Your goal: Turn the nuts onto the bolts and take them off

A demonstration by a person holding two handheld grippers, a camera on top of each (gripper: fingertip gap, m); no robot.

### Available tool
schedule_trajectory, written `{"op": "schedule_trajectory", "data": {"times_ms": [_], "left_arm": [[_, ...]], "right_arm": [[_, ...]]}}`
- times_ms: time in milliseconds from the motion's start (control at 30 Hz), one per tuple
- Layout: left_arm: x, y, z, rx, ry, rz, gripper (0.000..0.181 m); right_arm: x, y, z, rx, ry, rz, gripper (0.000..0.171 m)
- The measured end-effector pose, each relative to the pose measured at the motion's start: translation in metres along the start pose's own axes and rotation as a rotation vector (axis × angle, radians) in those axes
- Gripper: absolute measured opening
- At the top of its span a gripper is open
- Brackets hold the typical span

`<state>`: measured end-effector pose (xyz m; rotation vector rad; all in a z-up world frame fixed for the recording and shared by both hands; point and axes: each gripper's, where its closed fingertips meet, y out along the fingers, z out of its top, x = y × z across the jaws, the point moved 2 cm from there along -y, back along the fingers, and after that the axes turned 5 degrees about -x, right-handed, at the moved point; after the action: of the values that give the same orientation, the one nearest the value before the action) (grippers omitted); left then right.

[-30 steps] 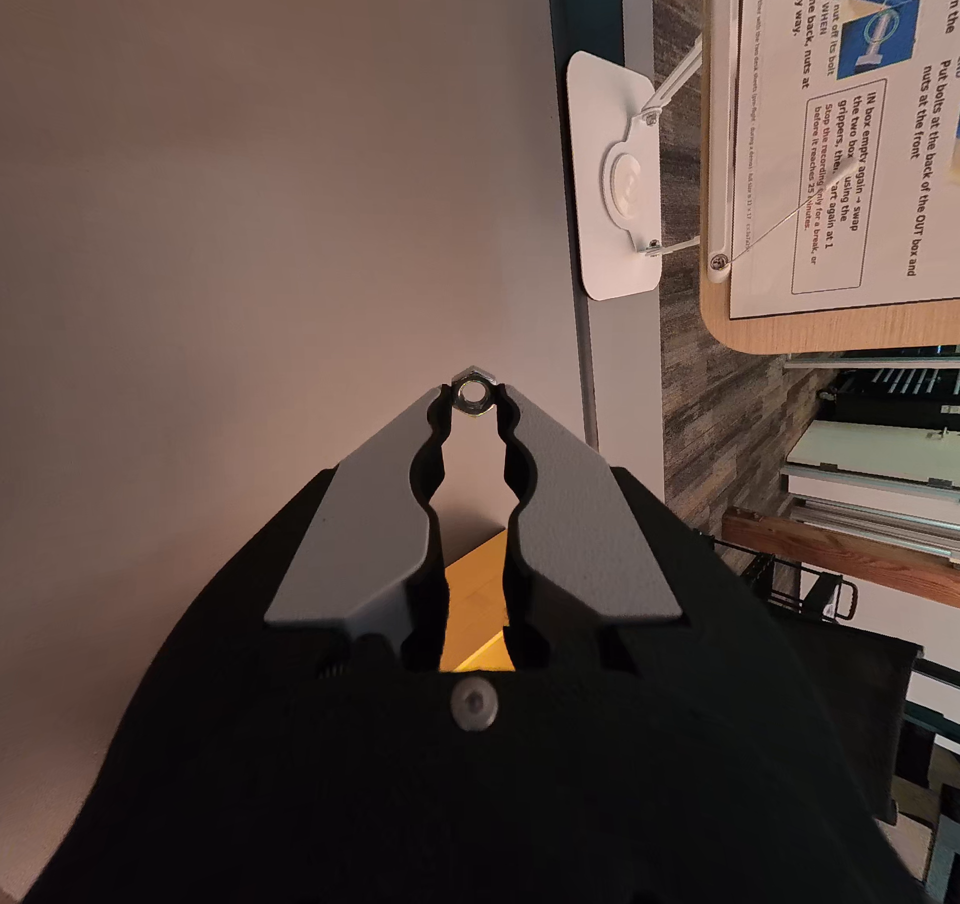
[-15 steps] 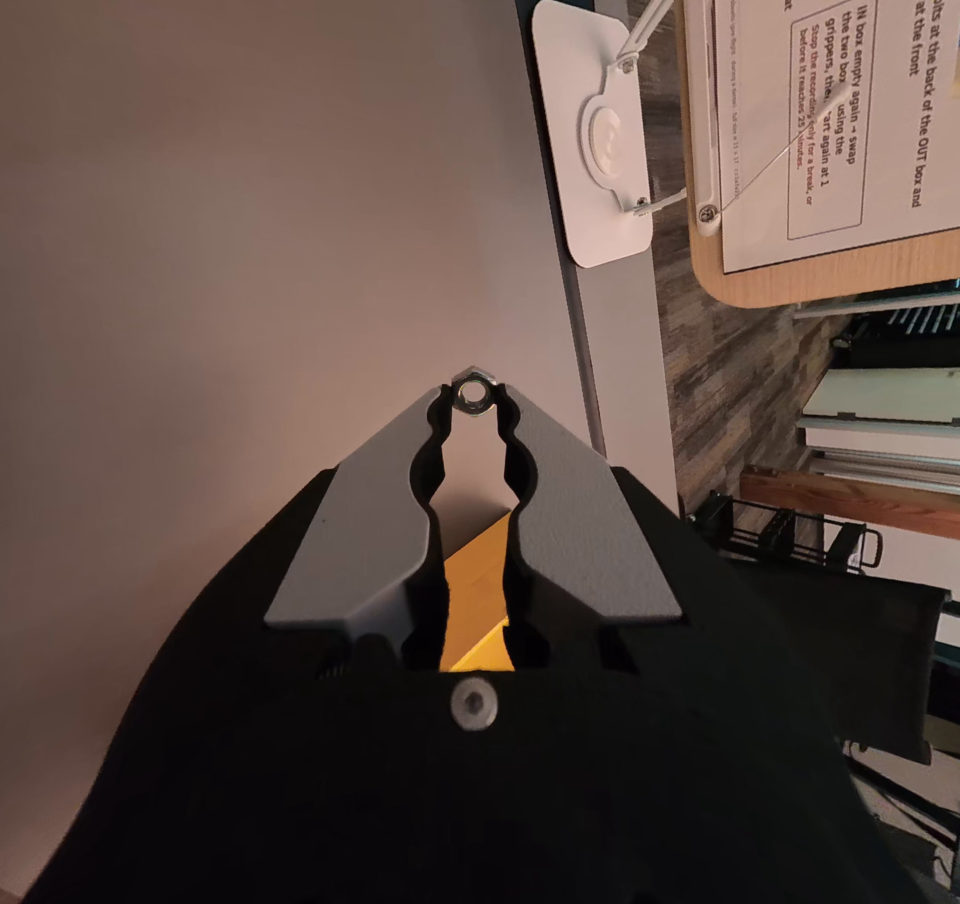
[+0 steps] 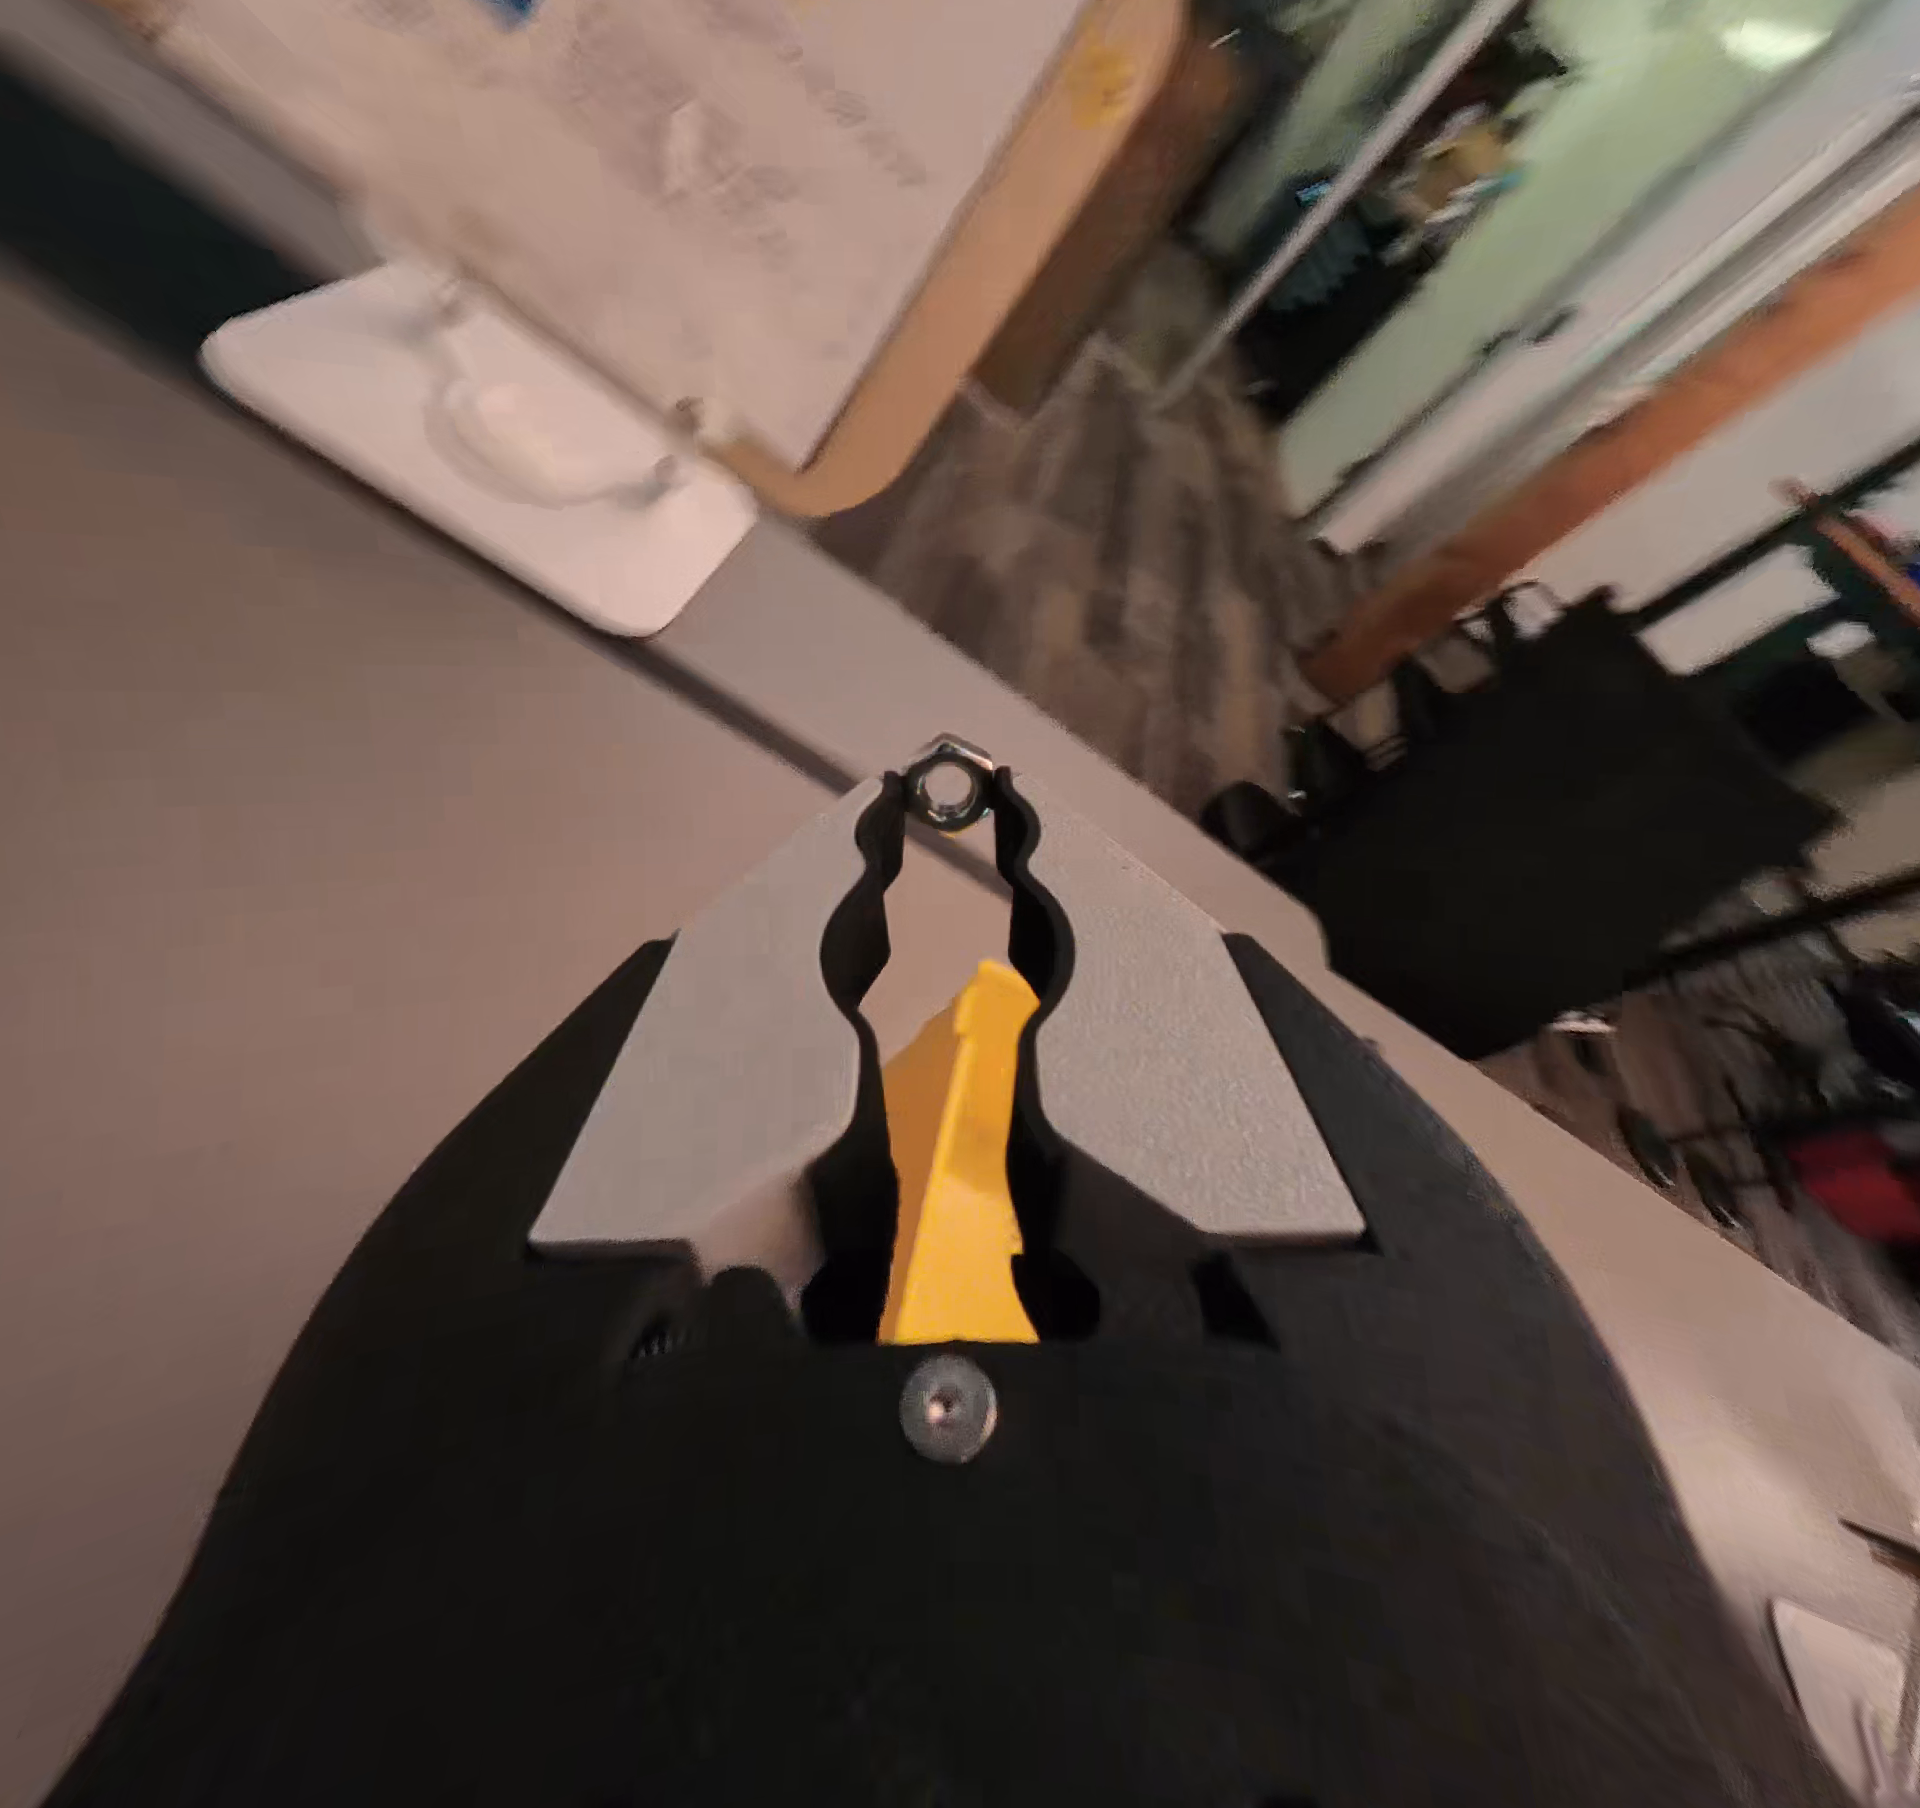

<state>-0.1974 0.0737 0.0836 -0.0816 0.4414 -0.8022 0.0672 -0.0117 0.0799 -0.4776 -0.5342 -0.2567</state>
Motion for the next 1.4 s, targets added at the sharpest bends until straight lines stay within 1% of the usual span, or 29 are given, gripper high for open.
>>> {"op": "schedule_trajectory", "data": {"times_ms": [100,233,367,767,800,833,867,900,933,967,1033,1067,1133,1200,1300,1400], "left_arm": [[0.014,-0.007,0.010,0.042,-0.036,-0.094,0.007],[0.028,-0.015,0.021,0.078,-0.046,-0.163,0.007],[0.034,-0.019,0.025,0.085,-0.025,-0.171,0.007],[0.037,-0.018,0.024,0.078,0.008,-0.170,0.007],[0.041,-0.019,0.025,0.088,0.020,-0.191,0.007],[0.048,-0.019,0.027,0.108,0.043,-0.228,0.007],[0.058,-0.018,0.028,0.138,0.077,-0.274,0.007],[0.071,-0.017,0.028,0.175,0.124,-0.318,0.007],[0.083,-0.013,0.026,0.211,0.179,-0.351,0.007],[0.094,-0.007,0.021,0.246,0.235,-0.364,0.007],[0.111,0.008,0.006,0.327,0.318,-0.325,0.007],[0.119,0.014,-0.004,0.358,0.330,-0.317,0.007],[0.139,0.026,-0.025,0.365,0.310,-0.371,0.007],[0.157,0.035,-0.043,0.361,0.298,-0.417,0.007],[0.173,0.043,-0.059,0.351,0.310,-0.437,0.007],[0.179,0.043,-0.062,0.361,0.317,-0.456,0.007]], "right_arm": [[0.031,-0.009,0.002,0.056,0.034,-0.172,0.017],[0.047,-0.016,0.003,0.089,0.066,-0.242,0.016],[0.054,-0.017,0.003,0.096,0.072,-0.277,0.016],[0.052,-0.014,0.002,0.090,0.060,-0.267,0.016],[0.048,-0.012,0.003,0.095,0.052,-0.237,0.016],[0.036,-0.007,0.005,0.109,0.039,-0.148,0.016],[0.015,-0.002,0.007,0.127,0.025,0.018,0.017],[-0.013,-0.001,0.008,0.144,0.016,0.234,0.017],[-0.041,-0.007,0.011,0.180,0.009,0.461,0.017],[-0.063,-0.018,0.015,0.220,0.001,0.653,0.017],[-0.089,-0.036,0.018,0.268,-0.031,0.881,0.017],[-0.096,-0.043,0.018,0.284,-0.068,0.924,0.017],[-0.102,-0.049,0.020,0.330,-0.173,0.888,0.017],[-0.121,-0.062,0.011,0.360,-0.380,0.902,0.017],[-0.135,-0.053,-0.007,0.253,-0.593,0.796,0.017],[-0.150,-0.047,-0.017,0.187,-0.699,0.773,0.017]]}}
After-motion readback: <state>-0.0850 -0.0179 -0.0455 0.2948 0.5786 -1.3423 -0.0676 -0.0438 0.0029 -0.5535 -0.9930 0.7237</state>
